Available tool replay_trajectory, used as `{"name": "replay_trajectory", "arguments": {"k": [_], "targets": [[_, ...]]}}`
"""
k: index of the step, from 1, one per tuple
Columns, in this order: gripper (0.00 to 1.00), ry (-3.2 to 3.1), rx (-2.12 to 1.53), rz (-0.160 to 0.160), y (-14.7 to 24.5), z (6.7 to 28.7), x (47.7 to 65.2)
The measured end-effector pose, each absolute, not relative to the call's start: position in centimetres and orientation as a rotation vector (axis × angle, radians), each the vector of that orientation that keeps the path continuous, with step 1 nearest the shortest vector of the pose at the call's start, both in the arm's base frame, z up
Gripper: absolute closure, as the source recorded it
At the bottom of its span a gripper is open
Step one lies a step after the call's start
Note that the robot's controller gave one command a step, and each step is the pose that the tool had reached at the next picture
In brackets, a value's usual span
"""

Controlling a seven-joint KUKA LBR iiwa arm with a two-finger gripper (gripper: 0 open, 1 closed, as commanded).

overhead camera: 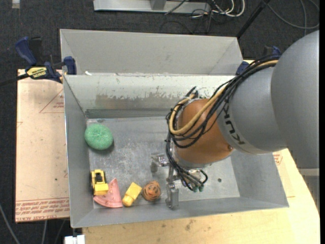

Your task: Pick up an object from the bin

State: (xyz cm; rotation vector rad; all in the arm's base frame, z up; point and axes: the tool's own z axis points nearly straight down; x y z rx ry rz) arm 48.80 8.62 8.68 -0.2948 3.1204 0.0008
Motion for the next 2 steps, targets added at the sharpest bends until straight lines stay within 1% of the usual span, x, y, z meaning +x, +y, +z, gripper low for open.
{"name": "replay_trajectory", "arguments": {"k": [1, 2], "targets": [[0.00, 3.118, -0.297, 0.001, 11.6, 7.9, 48.5], [1.00, 3.079, -0.599, 0.004, 13.6, 7.1, 49.8]]}}
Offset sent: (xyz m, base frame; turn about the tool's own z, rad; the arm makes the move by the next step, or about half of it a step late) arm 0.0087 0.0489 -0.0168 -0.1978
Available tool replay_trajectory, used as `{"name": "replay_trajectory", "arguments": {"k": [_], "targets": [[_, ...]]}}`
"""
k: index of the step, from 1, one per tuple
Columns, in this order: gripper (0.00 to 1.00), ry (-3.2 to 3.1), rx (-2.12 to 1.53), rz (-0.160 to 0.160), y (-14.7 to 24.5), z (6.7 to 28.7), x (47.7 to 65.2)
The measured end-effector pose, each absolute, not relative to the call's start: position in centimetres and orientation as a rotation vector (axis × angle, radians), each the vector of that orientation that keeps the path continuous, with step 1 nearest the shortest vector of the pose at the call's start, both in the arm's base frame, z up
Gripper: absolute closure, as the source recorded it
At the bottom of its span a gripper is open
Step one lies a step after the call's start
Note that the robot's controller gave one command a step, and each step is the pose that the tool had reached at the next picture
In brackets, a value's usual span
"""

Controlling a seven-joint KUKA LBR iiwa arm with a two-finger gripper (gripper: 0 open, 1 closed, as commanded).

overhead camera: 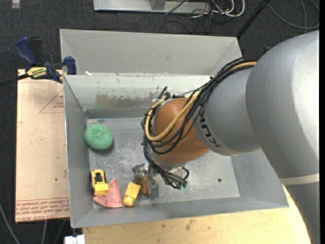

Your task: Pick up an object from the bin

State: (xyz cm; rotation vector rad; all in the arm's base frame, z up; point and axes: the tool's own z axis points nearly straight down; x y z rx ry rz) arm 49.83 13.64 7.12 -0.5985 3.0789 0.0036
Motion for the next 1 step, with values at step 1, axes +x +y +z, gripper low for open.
{"name": "replay_trajectory", "arguments": {"k": [1], "targets": [[1.00, 3.079, -0.598, 0.004, 13.63, 7.12, 49.82]]}}
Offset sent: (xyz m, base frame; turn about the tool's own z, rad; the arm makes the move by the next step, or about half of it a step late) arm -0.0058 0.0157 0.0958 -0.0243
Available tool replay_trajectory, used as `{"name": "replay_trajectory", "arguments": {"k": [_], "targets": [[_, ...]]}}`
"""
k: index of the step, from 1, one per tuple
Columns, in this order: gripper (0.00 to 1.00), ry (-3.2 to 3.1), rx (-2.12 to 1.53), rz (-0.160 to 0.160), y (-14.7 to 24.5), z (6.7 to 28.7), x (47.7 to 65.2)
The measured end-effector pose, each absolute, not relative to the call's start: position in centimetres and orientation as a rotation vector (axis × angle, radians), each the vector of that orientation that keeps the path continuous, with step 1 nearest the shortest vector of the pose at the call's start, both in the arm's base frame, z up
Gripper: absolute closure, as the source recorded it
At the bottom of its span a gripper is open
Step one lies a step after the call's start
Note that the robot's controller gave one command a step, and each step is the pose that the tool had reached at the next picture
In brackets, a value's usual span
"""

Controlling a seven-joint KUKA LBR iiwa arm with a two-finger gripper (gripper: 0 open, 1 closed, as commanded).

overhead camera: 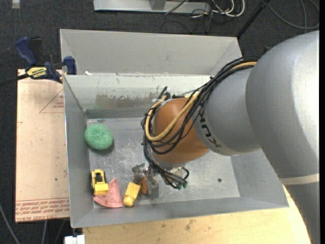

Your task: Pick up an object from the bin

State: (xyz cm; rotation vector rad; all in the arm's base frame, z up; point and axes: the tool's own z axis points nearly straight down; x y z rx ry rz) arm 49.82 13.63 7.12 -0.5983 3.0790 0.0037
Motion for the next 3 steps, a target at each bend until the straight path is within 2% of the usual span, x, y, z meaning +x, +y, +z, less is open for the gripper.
{"name": "replay_trajectory", "arguments": {"k": [1, 2, 3], "targets": [[1.00, 3.075, -0.637, 0.002, 15.3, 16.7, 49.3], [1.00, 3.075, -0.636, 0.002, 15.3, 16.7, 49.3], [1.00, 3.074, -0.635, 0.002, 18.0, 25.4, 48.3]]}}
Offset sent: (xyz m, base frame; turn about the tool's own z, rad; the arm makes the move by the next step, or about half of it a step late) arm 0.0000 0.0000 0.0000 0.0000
